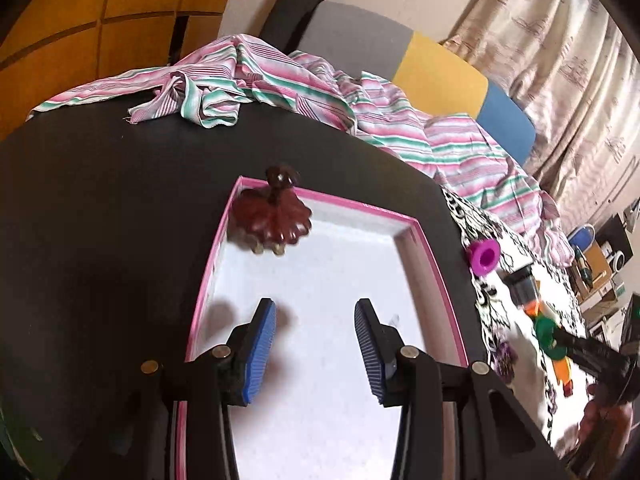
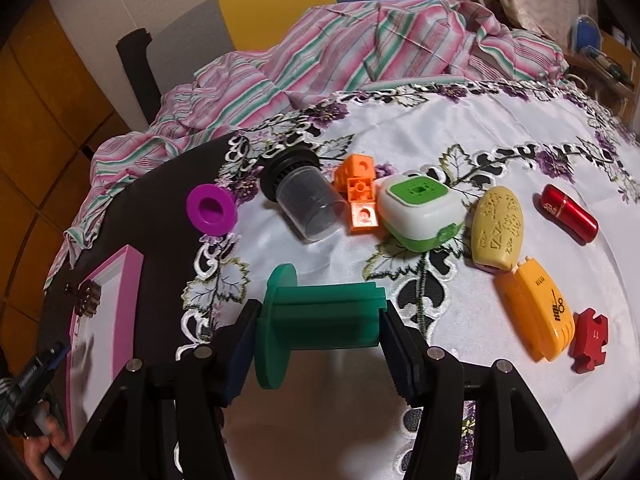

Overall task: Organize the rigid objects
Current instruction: 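Carry the green spool into the pink tray and open the right tool, then move the right tool to the white box with green lid and grasp it, then grasp the black-lidded clear jar with the left tool while the right tool holds the box, then carry the clear jar into the pink tray and open the left tool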

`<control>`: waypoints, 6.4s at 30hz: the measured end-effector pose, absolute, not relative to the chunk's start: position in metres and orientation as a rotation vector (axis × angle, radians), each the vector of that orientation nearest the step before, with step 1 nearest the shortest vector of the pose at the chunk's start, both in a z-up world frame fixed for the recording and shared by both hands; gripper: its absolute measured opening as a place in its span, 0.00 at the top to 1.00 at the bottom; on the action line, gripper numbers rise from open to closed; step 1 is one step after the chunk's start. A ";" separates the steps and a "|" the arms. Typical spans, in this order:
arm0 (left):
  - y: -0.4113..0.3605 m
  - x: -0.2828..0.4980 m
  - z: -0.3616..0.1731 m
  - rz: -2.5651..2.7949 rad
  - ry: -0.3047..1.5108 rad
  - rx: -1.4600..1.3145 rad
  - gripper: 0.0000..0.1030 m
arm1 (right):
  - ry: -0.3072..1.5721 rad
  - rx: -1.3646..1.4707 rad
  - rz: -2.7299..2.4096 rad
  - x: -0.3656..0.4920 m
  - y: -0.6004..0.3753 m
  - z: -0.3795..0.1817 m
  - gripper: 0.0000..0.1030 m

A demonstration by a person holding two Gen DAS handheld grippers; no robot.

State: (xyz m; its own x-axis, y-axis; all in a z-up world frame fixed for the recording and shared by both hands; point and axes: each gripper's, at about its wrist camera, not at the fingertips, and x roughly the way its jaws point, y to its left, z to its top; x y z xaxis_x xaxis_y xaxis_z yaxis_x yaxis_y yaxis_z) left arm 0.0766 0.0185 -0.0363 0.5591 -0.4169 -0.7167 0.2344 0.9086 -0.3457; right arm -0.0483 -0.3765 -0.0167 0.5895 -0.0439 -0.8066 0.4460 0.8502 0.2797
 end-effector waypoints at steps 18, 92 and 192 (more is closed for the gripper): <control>0.039 0.052 -0.035 -0.430 0.917 -0.221 0.60 | 0.854 0.298 -0.009 0.009 -0.244 0.022 0.43; -0.057 -0.020 -0.016 -0.720 0.966 -0.059 0.57 | 0.922 0.480 -0.252 -0.060 -0.352 0.000 0.29; -0.275 0.052 -0.050 -0.746 1.023 0.075 0.57 | 1.088 0.506 -0.503 -0.028 -0.486 -0.054 0.49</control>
